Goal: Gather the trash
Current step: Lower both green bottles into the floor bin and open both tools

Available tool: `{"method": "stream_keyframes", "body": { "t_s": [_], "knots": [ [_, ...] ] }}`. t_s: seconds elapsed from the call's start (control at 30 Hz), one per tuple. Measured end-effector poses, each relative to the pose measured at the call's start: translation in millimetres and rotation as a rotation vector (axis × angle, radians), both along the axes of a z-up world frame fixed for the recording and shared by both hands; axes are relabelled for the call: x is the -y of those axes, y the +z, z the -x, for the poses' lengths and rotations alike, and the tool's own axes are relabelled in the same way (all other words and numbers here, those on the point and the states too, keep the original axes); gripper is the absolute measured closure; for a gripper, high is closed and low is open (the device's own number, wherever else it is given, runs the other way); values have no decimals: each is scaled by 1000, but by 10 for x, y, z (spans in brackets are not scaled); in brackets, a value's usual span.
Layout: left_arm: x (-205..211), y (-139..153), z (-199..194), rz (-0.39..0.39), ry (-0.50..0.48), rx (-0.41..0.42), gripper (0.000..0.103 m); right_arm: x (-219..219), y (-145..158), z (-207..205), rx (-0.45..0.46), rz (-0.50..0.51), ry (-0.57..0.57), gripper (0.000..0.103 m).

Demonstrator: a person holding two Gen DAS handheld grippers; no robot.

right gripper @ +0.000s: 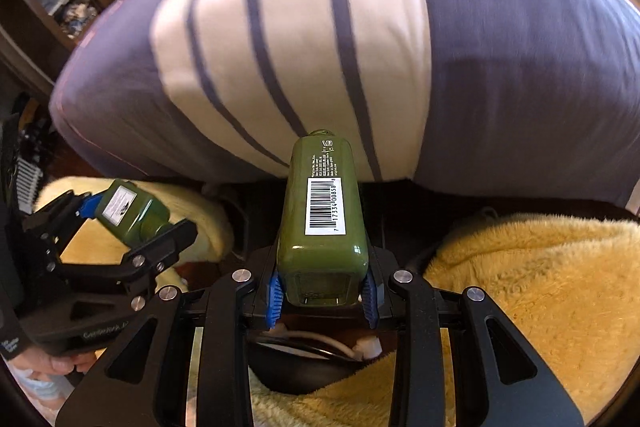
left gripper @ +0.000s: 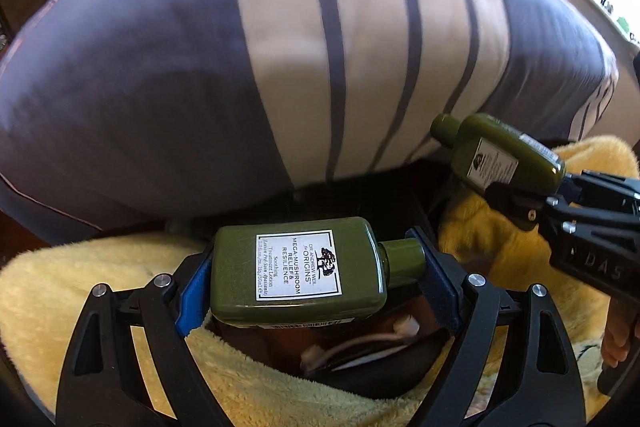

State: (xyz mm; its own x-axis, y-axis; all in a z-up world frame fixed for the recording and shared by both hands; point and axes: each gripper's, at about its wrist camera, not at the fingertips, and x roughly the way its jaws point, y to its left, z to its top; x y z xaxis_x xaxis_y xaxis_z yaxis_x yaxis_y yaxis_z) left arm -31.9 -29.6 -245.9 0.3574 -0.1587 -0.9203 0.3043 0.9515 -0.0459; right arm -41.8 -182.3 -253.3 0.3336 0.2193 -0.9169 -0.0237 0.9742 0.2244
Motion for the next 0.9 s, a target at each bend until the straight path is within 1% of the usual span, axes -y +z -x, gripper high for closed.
{"method": "stream_keyframes", "body": {
  "t_s": [0.17,0.3,0.4,0.5,0.53,0.57,0.6,0.67,0.9],
  "knots": [
    [34,-297,-41,19,-30,-100,20,-15,-312,-92,-85,-33,-2,71],
    [59,-413,-59,45,-49,-148,20,-56,-471,-146,-125,-32,4,71],
    [27,-463,-69,58,-44,-174,20,-67,-473,-195,-124,-33,5,69],
    [40,-477,-66,68,-38,-186,20,-23,-394,-216,-106,-43,0,68],
    [49,-480,-75,68,-38,-184,17,-14,-348,-237,-100,-44,-4,67],
    [49,-463,-73,68,-37,-178,13,-6,-325,-247,-96,-42,-9,62],
    [41,-469,-92,68,-36,-171,11,8,-286,-250,-87,-39,-17,57],
    [68,-438,-87,69,-35,-149,8,43,-204,-252,-65,-28,-30,50],
    [64,-192,-126,73,-28,-82,8,199,129,-284,29,9,-76,28]
  ]
}}
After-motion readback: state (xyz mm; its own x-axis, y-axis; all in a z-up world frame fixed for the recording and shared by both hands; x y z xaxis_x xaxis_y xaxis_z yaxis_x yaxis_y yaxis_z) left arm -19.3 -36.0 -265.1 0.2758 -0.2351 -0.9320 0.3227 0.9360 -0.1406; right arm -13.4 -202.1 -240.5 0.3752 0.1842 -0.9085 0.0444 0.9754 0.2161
